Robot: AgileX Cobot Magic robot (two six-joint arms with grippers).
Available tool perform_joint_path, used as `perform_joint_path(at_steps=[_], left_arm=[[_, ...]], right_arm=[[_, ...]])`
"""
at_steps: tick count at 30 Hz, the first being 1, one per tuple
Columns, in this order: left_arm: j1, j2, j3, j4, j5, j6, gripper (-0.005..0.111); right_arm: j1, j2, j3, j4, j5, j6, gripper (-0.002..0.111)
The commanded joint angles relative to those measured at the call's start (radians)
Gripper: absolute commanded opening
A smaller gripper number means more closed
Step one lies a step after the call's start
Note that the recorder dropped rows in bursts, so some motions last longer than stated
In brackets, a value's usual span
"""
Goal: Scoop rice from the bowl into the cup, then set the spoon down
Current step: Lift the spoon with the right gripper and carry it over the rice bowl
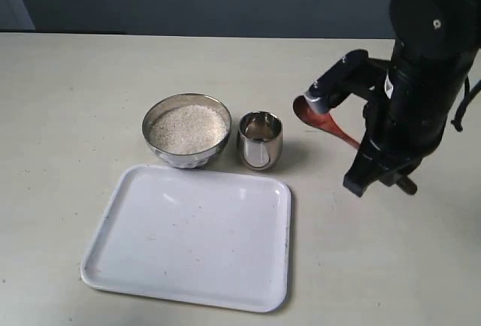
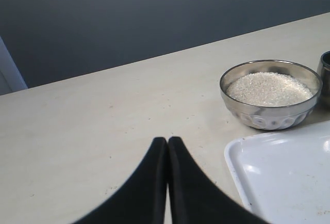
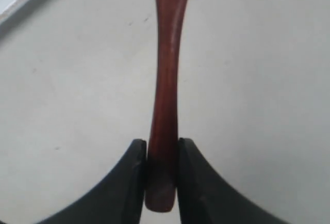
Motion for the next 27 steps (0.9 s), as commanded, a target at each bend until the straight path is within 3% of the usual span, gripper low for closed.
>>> perform_joint_path(at_steps=[1, 10, 19, 27], left_arm=[[-0.005, -0.004, -0.002, -0.004, -0.013, -0.005, 0.001], [-0.005, -0.004, -0.002, -0.006, -0.013, -0.005, 0.001], [-0.005, -0.004, -0.002, -0.006, -0.013, -0.005, 0.001], [-0.005, -0.004, -0.002, -0.006, -0.013, -0.005, 0.001]], right_arm=[[0.088, 0.014, -0.089, -0.193, 0.007, -0.072, -0.001], [0.264, 0.211, -0.238, -0.545, -0.077, -0.198, -0.001], [0.306, 0.424, -0.324, -0.83, -0.074, -0.048, -0.001], [0.352, 0.503, -0.348, -0.944, -0.113, 0.024, -0.001]])
